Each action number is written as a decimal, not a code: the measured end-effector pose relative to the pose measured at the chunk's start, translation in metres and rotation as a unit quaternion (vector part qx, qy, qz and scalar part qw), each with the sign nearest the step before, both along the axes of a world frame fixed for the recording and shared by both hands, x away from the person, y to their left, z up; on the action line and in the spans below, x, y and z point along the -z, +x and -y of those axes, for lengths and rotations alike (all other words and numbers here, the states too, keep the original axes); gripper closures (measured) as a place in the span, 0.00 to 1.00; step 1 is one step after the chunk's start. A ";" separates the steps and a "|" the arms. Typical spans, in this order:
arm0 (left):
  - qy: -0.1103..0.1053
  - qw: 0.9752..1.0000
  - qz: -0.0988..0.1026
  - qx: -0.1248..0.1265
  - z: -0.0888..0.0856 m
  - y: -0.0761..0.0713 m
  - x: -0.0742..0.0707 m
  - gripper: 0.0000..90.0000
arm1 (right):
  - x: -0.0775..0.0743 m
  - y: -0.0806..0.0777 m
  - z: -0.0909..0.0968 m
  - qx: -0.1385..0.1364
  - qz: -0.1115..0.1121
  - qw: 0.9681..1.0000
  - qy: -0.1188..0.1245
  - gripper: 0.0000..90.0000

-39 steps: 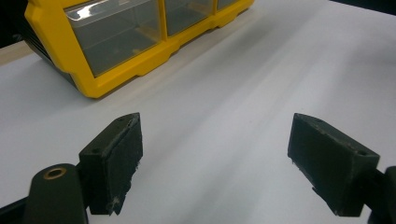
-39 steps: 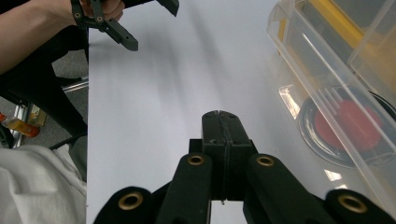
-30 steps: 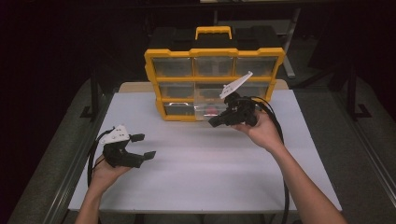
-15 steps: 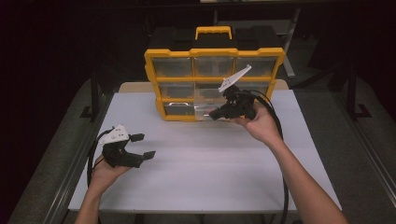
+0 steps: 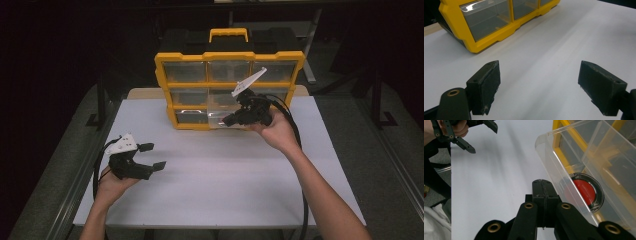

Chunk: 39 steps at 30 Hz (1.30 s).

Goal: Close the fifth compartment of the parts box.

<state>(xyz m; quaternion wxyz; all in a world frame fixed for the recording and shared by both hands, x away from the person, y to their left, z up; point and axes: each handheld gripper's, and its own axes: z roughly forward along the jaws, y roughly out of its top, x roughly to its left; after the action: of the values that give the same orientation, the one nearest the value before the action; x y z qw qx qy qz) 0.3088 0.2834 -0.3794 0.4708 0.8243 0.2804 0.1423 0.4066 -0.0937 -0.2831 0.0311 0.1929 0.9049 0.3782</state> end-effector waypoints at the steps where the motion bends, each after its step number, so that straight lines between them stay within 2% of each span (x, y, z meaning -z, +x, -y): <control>1: -0.001 1.000 0.000 0.000 0.000 0.000 0.000 0.20 | 0.000 0.000 0.000 -0.001 0.002 1.000 0.001 0.99; 9: -0.003 1.000 -0.002 -0.002 0.000 0.000 0.000 0.20 | -0.002 0.002 -0.002 0.002 -0.004 1.000 -0.001 0.99; 27: -0.004 1.000 -0.001 -0.002 0.000 -0.001 0.000 0.20 | -0.006 0.010 -0.006 0.003 0.003 1.000 -0.004 0.99; 32: -0.003 1.000 -0.002 -0.001 0.000 -0.001 0.000 0.20 | -0.006 0.013 -0.007 0.005 -0.001 1.000 -0.002 0.99; 37: -0.004 1.000 0.000 -0.001 0.000 -0.001 -0.001 0.20 | -0.005 0.016 -0.006 0.002 0.007 1.000 -0.004 0.99; 39: -0.004 1.000 -0.001 -0.002 -0.001 -0.001 -0.001 0.20 | -0.006 0.016 -0.006 0.007 -0.002 1.000 -0.004 0.99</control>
<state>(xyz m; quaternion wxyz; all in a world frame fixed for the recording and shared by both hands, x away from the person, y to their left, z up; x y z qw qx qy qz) 0.3081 0.2842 -0.3786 0.4734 0.8222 0.2825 0.1414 0.4227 -0.0872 -0.2769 0.0332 0.2000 0.9050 0.3740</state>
